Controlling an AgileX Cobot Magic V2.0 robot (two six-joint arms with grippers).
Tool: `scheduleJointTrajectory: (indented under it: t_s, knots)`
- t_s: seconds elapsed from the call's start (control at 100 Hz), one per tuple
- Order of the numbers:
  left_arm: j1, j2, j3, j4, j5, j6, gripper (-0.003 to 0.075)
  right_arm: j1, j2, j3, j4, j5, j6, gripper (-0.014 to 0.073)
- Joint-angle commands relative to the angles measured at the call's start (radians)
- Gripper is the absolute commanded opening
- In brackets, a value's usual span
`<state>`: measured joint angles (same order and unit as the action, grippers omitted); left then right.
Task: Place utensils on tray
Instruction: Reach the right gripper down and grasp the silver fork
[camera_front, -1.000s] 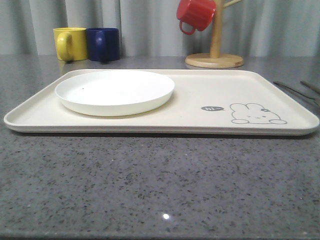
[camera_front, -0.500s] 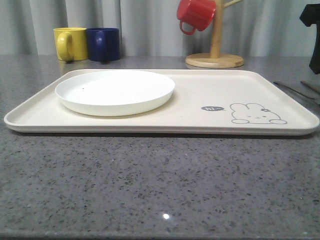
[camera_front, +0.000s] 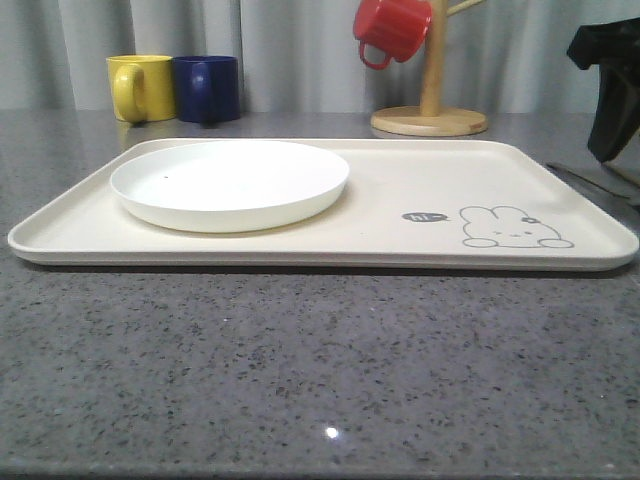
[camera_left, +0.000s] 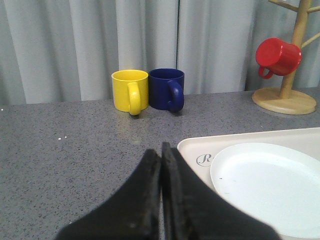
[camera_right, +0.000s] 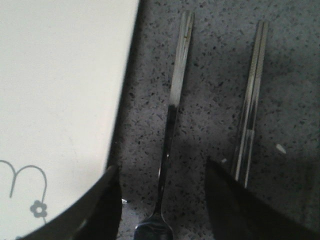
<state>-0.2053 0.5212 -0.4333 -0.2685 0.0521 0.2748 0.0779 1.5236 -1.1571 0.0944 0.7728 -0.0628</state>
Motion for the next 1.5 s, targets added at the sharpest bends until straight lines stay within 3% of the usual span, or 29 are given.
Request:
scheduleJointTrajectory:
  t_s: [0.0,0.4,0.52,0.69,0.76,1.0,1.19,1.49]
  knots:
    - [-0.003,0.003,-0.025,-0.004,-0.081,-0.005,-0.0018,-0.002,-0.012,-0.031,0.004,-0.041,-0.009,0.0395]
    - [-0.003,0.003,-0.025,-0.004,-0.081,-0.005,-0.0018,-0.002,0.058,-0.031,0.004,-0.036,-0.009,0.0377]
    - [-0.003,0.003,-0.025,-0.004,-0.081,-0.005,-0.0018,-0.002,0.058,-0.031,0.004,-0.034,-0.009,0.0259]
    - [-0.003,0.003,-0.025,-0.004,-0.081,-0.005,-0.0018,-0.002,0.058,-0.031,0.004,-0.035,-0.009,0.0015]
    - [-0.003,0.003,-0.025,-0.004,-0.081,-0.005,-0.0018,-0.002,0.058,-0.031,0.004,-0.035,-0.009,-0.0035]
    - [-0.003,0.003,-0.025,-0.004,-0.081,-0.005,-0.0018,-0.002,0.022,-0.032,0.009,-0.02,0.023,-0.0037]
    - [-0.003,0.003,-0.025,-0.004,-0.081,-0.005,-0.0018,0.021,-0.081,-0.06,0.01,0.019,0.139,-0.0037]
    - [-0.003,0.003,-0.025,-0.004,-0.081,-0.005,-0.0018,0.24,-0.147,-0.103,-0.071,-0.015,0.384,-0.0037]
